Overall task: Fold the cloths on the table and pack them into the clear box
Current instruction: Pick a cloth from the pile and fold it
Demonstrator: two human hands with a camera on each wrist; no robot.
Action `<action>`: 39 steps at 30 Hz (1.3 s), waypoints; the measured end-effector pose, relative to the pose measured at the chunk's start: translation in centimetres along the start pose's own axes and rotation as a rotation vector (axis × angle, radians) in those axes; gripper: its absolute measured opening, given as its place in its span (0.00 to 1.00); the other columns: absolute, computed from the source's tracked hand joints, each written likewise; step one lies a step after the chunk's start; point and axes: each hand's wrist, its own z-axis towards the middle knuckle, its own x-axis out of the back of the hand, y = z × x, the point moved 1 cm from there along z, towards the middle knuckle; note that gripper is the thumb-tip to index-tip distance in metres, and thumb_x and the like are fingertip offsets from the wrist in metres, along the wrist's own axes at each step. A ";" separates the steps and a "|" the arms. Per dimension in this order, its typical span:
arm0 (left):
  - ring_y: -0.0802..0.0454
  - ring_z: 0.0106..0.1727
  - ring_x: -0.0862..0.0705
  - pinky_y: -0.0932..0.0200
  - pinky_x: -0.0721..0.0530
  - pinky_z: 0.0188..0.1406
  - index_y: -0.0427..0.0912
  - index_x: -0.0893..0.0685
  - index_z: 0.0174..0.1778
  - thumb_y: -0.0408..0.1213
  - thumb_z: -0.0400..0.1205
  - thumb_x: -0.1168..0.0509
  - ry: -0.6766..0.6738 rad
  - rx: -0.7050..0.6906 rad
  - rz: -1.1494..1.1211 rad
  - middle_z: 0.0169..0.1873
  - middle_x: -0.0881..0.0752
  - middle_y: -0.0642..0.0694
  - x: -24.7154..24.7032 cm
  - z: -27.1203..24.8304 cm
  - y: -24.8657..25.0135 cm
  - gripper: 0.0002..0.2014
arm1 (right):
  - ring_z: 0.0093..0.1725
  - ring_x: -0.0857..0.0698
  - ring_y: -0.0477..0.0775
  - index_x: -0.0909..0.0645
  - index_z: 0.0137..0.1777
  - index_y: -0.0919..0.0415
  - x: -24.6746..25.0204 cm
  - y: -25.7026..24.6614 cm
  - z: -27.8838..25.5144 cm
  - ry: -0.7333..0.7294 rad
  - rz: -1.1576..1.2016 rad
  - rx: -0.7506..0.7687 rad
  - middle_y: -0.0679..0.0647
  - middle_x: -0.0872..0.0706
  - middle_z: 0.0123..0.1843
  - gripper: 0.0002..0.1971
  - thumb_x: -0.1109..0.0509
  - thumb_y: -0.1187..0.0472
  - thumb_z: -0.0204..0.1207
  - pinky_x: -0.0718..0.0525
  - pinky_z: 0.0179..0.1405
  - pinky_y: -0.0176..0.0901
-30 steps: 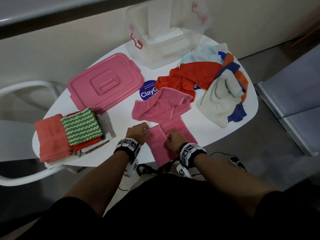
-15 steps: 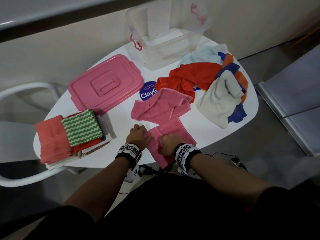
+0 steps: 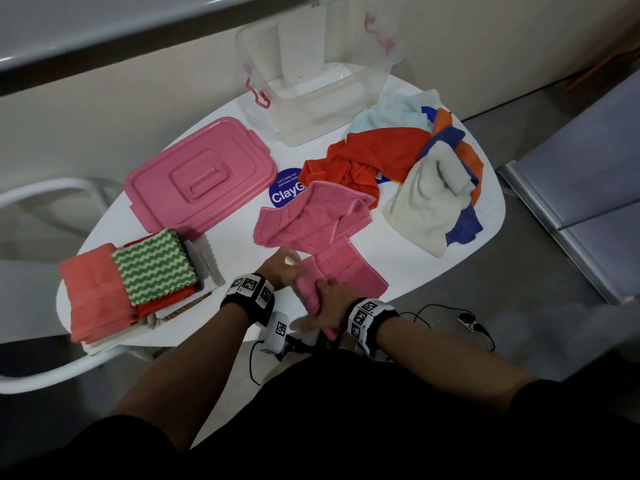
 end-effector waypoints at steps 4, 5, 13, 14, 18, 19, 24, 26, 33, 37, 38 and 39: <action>0.61 0.32 0.23 0.67 0.25 0.33 0.51 0.16 0.63 0.51 0.77 0.30 -0.056 -0.183 -0.112 0.34 0.20 0.53 -0.2 -0.8 1.8 0.20 | 0.49 0.14 0.60 0.24 0.59 0.54 0.6 0.9 -0.5 0.108 0.173 -0.016 0.54 0.14 0.53 0.23 0.26 0.44 0.69 0.13 0.53 0.54; 0.62 0.33 0.23 0.71 0.26 0.33 0.49 0.16 0.64 0.51 0.73 0.32 -0.083 -0.222 -0.112 0.34 0.20 0.54 -0.1 -1.0 2.4 0.23 | 0.47 0.13 0.58 0.23 0.58 0.53 1.1 1.4 -1.0 0.121 0.266 -0.016 0.53 0.13 0.49 0.20 0.25 0.47 0.69 0.14 0.51 0.50; 0.57 0.40 0.21 0.59 0.23 0.46 0.46 0.20 0.43 0.33 0.69 0.24 -0.036 -0.387 0.173 0.40 0.19 0.54 -1.6 0.8 3.8 0.13 | 0.52 0.16 0.61 0.22 0.55 0.54 4.1 7.0 -2.6 0.213 0.378 -0.080 0.59 0.12 0.54 0.11 0.31 0.57 0.74 0.24 0.49 0.42; 0.54 0.38 0.21 0.57 0.22 0.44 0.46 0.21 0.42 0.41 0.68 0.26 -0.039 -0.363 0.187 0.36 0.19 0.53 -1.9 1.2 4.0 0.12 | 0.52 0.17 0.60 0.24 0.54 0.52 4.1 7.6 -2.5 0.215 0.399 -0.102 0.59 0.12 0.54 0.10 0.31 0.57 0.74 0.26 0.48 0.41; 0.46 0.44 0.16 0.56 0.21 0.47 0.44 0.17 0.51 0.51 0.78 0.32 0.043 -0.276 0.404 0.41 0.12 0.46 -3.6 2.3 4.1 0.14 | 0.55 0.16 0.60 0.23 0.60 0.51 4.1 9.9 -2.1 0.209 0.486 -0.208 0.57 0.13 0.54 0.14 0.30 0.55 0.75 0.23 0.50 0.42; 0.45 0.44 0.15 0.57 0.22 0.47 0.44 0.16 0.52 0.54 0.80 0.36 0.094 -0.302 0.447 0.41 0.12 0.46 -4.1 2.3 3.9 0.17 | 0.55 0.16 0.60 0.22 0.61 0.53 4.1 10.4 -2.0 0.198 0.478 -0.228 0.56 0.13 0.55 0.15 0.30 0.54 0.75 0.21 0.51 0.43; 0.43 0.42 0.13 0.52 0.23 0.52 0.47 0.18 0.51 0.63 0.76 0.55 0.229 -0.359 0.504 0.36 0.12 0.47 -5.7 2.2 3.2 0.29 | 0.57 0.16 0.60 0.18 0.50 0.55 4.7 11.7 -1.7 0.143 0.294 -0.222 0.57 0.13 0.55 0.08 0.31 0.52 0.76 0.21 0.51 0.44; 0.43 0.44 0.13 0.50 0.27 0.57 0.48 0.18 0.55 0.61 0.77 0.57 0.259 -0.364 0.518 0.37 0.12 0.48 -6.3 2.2 3.3 0.29 | 0.56 0.16 0.60 0.20 0.48 0.51 5.0 12.0 -1.5 0.115 0.195 -0.229 0.56 0.13 0.54 0.07 0.31 0.50 0.75 0.21 0.49 0.43; 0.42 0.53 0.16 0.45 0.29 0.61 0.51 0.22 0.57 0.65 0.83 0.46 0.393 -0.217 0.423 0.49 0.12 0.46 -7.4 0.8 4.3 0.22 | 0.53 0.14 0.59 0.21 0.56 0.50 6.2 12.3 -0.8 0.082 -0.115 -0.166 0.53 0.14 0.52 0.16 0.33 0.46 0.72 0.18 0.50 0.47; 0.42 0.53 0.15 0.47 0.20 0.59 0.56 0.22 0.54 0.81 0.70 0.47 0.338 0.061 0.272 0.51 0.14 0.50 -7.9 -0.4 4.4 0.34 | 0.56 0.14 0.62 0.18 0.56 0.58 7.3 12.8 0.1 -0.006 -0.099 -0.089 0.59 0.13 0.55 0.14 0.31 0.51 0.74 0.17 0.52 0.46; 0.43 0.54 0.15 0.49 0.19 0.58 0.56 0.21 0.56 0.81 0.68 0.44 0.292 0.090 0.257 0.52 0.14 0.50 -8.0 -0.3 4.4 0.35 | 0.55 0.13 0.62 0.17 0.54 0.60 7.7 12.9 0.3 -0.031 -0.105 -0.073 0.60 0.12 0.54 0.13 0.31 0.53 0.74 0.16 0.51 0.46; 0.44 0.56 0.15 0.52 0.19 0.58 0.54 0.19 0.60 0.79 0.68 0.39 0.256 0.106 0.244 0.54 0.13 0.50 -8.2 -0.2 4.5 0.36 | 0.53 0.12 0.62 0.15 0.52 0.62 8.0 13.0 0.5 -0.056 -0.113 -0.061 0.61 0.11 0.52 0.12 0.30 0.55 0.73 0.15 0.50 0.46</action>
